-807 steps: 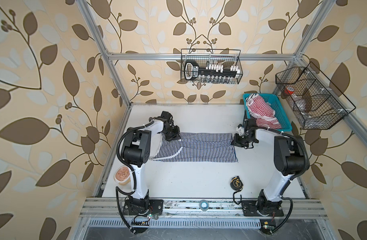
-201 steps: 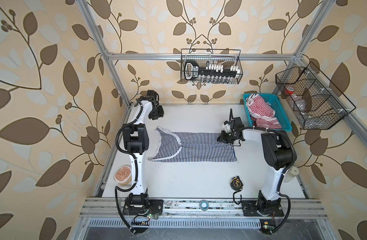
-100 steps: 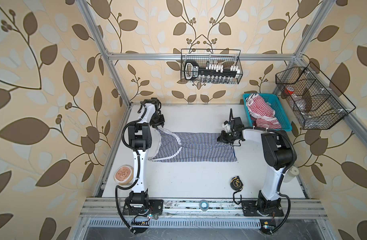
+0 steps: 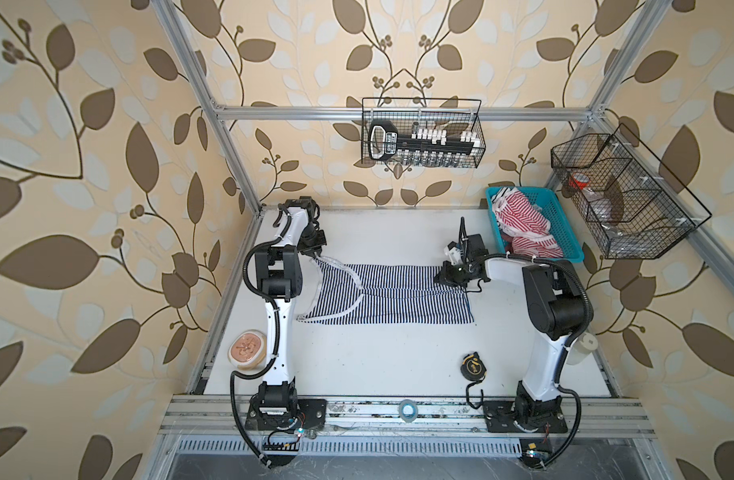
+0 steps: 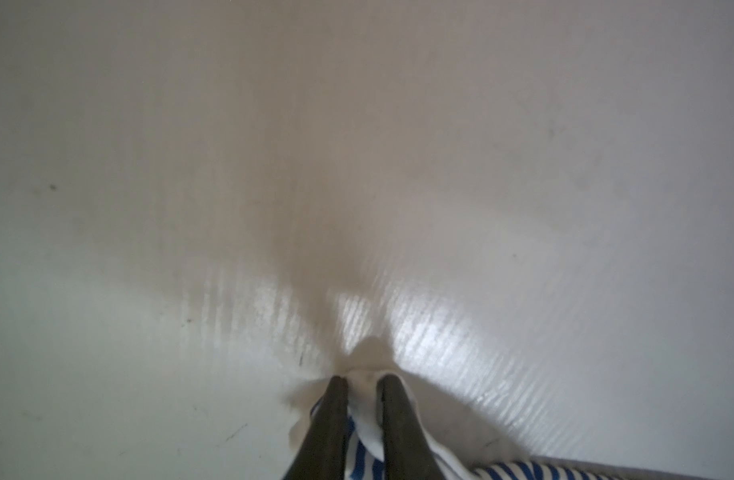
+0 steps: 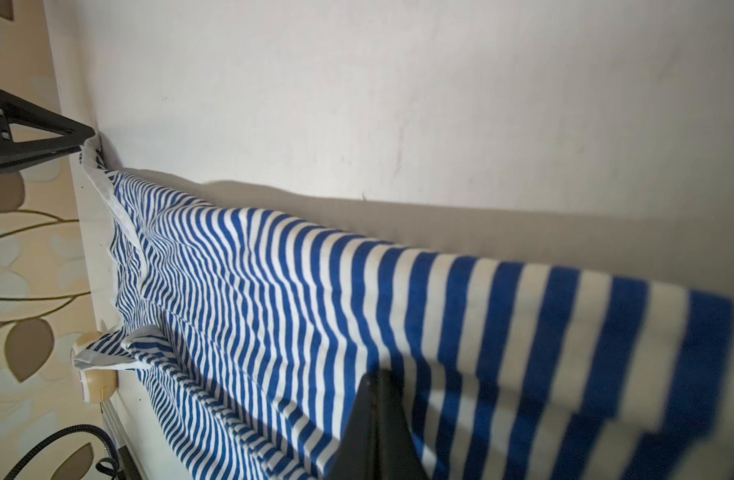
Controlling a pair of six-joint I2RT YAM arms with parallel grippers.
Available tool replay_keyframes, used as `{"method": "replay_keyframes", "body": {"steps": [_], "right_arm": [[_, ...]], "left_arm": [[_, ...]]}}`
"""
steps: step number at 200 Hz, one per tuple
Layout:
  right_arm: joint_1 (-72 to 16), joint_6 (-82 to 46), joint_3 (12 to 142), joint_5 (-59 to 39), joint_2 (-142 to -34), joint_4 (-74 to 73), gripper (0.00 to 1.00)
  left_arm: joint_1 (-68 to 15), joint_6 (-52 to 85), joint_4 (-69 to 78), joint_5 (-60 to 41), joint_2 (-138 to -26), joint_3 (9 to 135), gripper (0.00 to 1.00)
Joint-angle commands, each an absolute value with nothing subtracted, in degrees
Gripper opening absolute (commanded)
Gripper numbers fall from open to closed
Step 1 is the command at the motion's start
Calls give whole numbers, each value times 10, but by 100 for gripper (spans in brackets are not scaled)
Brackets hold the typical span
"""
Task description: Fold and stack the tank tops
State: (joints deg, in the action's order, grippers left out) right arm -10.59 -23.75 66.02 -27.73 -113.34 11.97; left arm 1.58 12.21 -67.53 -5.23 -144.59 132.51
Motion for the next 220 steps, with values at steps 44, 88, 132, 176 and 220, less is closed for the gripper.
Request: {"method": "replay_keyframes", "body": {"steps": [44,88,132,176,220], "right_arm": [[-111,-224,631,-246,-1173,181,1],[-110,-224,624,-243,-1168,181,1],[-110,-223,623,-243,-1166,181,1],[-111,-222,616,-242,-1159,182,1],[-110,-222,614,-242,-1157,183,1]], "left_arm": [[20,134,-677,-31,-1400,1301,4],[20,146,-650,-16,-1346,1244,0],[20,170,-597,2,-1289,1149,0],[20,186,-545,11,-1252,1095,0],[20,206,-484,22,-1202,1007,0]]}}
